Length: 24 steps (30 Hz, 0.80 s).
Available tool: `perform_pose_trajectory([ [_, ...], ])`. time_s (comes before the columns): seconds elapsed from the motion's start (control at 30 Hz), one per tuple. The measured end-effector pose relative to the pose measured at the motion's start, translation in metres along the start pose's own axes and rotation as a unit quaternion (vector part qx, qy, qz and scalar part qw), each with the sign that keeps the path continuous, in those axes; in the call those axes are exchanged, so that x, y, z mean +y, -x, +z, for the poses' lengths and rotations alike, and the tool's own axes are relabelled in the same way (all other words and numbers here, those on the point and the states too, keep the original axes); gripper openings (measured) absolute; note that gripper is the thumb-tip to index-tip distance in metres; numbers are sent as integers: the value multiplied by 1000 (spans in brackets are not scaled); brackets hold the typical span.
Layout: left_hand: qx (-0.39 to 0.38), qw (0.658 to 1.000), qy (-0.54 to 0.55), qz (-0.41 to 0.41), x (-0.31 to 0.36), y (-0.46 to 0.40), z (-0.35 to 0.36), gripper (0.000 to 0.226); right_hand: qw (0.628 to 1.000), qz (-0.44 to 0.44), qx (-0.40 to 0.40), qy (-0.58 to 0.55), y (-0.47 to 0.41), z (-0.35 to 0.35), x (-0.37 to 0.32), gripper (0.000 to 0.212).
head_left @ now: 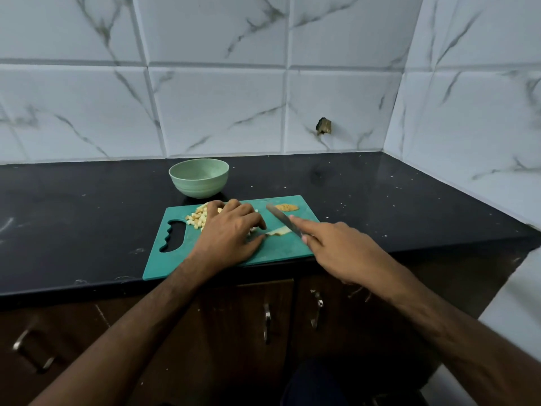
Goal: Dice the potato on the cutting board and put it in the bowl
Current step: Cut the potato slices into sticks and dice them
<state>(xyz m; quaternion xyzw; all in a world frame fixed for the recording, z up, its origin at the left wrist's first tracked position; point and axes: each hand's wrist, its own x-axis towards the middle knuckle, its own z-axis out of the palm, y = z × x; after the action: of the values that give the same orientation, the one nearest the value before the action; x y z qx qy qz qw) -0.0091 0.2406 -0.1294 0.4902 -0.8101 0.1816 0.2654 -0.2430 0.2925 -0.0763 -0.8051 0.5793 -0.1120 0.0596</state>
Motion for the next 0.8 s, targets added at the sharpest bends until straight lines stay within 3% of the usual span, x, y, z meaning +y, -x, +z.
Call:
perform_pose_trajectory([
  [0.27, -25, 999, 26, 0, -3, 1, 1, 7, 999, -20, 2, 49, 20, 21, -7, 50],
  [0.53, -22, 1000, 20, -2, -1, 2, -1, 8, 1000, -13, -14, 2, 5, 14, -3, 49],
  [0.8, -23, 1000, 11, 12, -5, 1, 1, 11, 998, -34, -1, 59, 35, 16, -4, 50],
])
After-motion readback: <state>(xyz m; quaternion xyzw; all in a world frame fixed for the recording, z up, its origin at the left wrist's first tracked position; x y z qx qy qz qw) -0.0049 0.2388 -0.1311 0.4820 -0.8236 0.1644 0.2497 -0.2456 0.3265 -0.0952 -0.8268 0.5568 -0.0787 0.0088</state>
